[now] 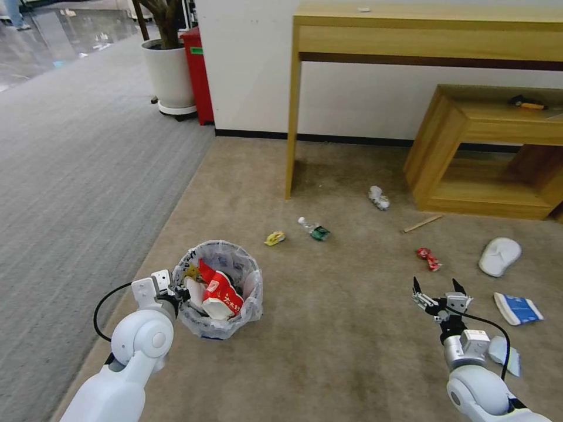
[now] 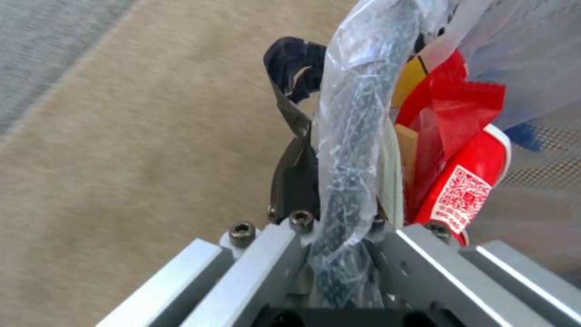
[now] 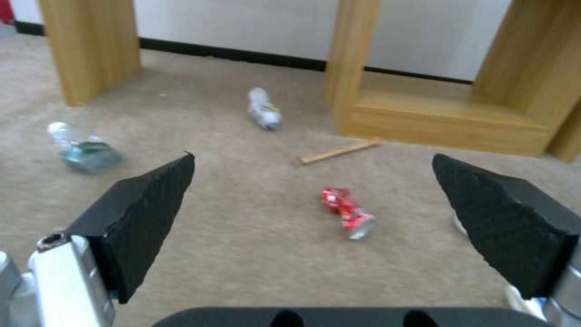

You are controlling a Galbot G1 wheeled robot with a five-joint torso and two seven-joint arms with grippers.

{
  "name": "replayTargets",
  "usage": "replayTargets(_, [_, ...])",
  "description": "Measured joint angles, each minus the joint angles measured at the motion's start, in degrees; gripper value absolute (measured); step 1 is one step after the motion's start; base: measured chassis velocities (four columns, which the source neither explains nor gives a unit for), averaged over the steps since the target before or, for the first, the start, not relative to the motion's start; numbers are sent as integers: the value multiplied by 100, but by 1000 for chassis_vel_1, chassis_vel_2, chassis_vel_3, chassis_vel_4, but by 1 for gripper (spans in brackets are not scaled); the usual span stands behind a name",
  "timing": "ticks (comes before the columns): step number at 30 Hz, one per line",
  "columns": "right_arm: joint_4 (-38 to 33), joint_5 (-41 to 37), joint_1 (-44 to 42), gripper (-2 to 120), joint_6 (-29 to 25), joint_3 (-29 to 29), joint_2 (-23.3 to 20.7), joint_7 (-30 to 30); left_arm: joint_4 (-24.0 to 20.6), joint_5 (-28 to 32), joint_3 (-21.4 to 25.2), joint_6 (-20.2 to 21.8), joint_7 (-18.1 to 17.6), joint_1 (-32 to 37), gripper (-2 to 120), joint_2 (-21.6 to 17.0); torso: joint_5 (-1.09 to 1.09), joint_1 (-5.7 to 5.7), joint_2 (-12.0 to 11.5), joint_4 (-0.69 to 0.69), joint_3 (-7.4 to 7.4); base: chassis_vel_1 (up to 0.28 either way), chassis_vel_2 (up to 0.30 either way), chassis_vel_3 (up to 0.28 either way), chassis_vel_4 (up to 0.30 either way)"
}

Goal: Pick up the trash bin and place the garbage on the floor into it.

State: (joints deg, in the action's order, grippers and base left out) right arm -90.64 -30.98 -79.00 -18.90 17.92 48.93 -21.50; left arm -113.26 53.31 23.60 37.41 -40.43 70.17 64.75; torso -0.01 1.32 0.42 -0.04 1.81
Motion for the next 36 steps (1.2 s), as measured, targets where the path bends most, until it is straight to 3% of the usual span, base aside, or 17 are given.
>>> replayTargets(15, [263,226,14,100,-220,-143,76,2,11,-112,-28,-29,71,65,0,85,1,1,0,-3,1,-271,-283,276,276])
replayTargets(21, [594,496,4,100,-238,-467,198,-24,22,-118,-48,-30,62,40,0,112,-1,0,0,1,0,-39,-41,33,46])
replayTargets(27, [814,497,-79,100,126,-1075,150,-373,41,-138,-47,-30,57,33,0,126,-2,1,0,2,0,18,13,-12,-9])
replayTargets(36, [1028,735,-367,100,460,-1293,120,-786,47,-172,-26,-42,91,37,0,122,0,1,0,1,0,0,0,0,0])
